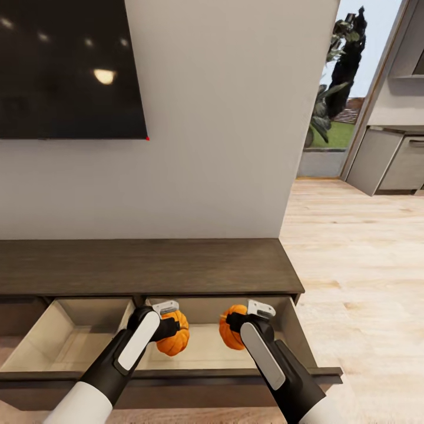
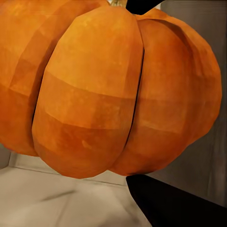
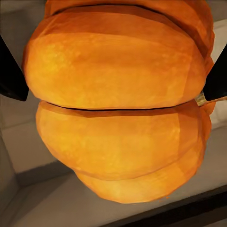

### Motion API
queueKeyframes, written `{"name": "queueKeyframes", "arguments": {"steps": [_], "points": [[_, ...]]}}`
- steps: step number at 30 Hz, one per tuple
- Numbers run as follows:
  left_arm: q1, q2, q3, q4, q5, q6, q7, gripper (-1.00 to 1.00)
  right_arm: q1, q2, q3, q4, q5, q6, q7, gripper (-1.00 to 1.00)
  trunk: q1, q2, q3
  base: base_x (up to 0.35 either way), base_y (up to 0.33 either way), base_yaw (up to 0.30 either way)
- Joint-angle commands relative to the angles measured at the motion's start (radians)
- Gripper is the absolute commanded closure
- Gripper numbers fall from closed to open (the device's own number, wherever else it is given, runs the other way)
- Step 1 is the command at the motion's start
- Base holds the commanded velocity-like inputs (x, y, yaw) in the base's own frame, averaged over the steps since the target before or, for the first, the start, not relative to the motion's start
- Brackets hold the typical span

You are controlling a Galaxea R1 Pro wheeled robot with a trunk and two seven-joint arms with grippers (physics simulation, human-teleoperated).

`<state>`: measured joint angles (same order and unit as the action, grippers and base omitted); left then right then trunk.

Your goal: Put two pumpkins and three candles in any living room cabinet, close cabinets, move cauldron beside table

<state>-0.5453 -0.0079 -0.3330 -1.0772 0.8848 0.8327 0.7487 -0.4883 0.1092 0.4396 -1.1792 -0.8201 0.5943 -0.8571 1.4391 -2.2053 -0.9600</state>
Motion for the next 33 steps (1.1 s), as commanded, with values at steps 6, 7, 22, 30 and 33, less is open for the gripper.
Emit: {"name": "queueKeyframes", "arguments": {"steps": [6, 7, 22, 30, 33], "points": [[-0.001, 0.000, -0.005, 0.000, 0.010, -0.006, 0.011, 1.00, -0.001, -0.002, -0.051, -0.003, -0.005, 0.001, -0.008, 1.00, 0.008, -0.015, -0.007, 0.000, 0.000, 0.000], [-0.001, 0.000, -0.006, 0.000, 0.010, -0.010, 0.011, 1.00, -0.001, -0.002, -0.058, -0.003, -0.005, 0.001, -0.008, 1.00, 0.008, -0.015, -0.007, 0.000, 0.000, 0.000], [-0.001, 0.001, -0.073, 0.000, 0.004, -0.087, 0.011, 1.00, -0.001, -0.026, -0.091, 0.007, -0.004, -0.043, -0.008, 1.00, 0.061, -0.113, -0.051, 0.000, 0.000, 0.000], [-0.001, 0.002, -0.073, -0.013, 0.006, -0.093, 0.011, 1.00, -0.001, -0.026, -0.091, 0.010, -0.004, -0.044, -0.008, 1.00, 0.073, -0.134, -0.061, 0.000, 0.000, 0.000], [-0.001, 0.002, -0.073, -0.013, 0.006, -0.093, 0.011, 1.00, -0.001, -0.025, -0.090, 0.010, -0.004, -0.044, -0.008, 1.00, 0.073, -0.134, -0.061, 0.000, 0.000, 0.000]]}}
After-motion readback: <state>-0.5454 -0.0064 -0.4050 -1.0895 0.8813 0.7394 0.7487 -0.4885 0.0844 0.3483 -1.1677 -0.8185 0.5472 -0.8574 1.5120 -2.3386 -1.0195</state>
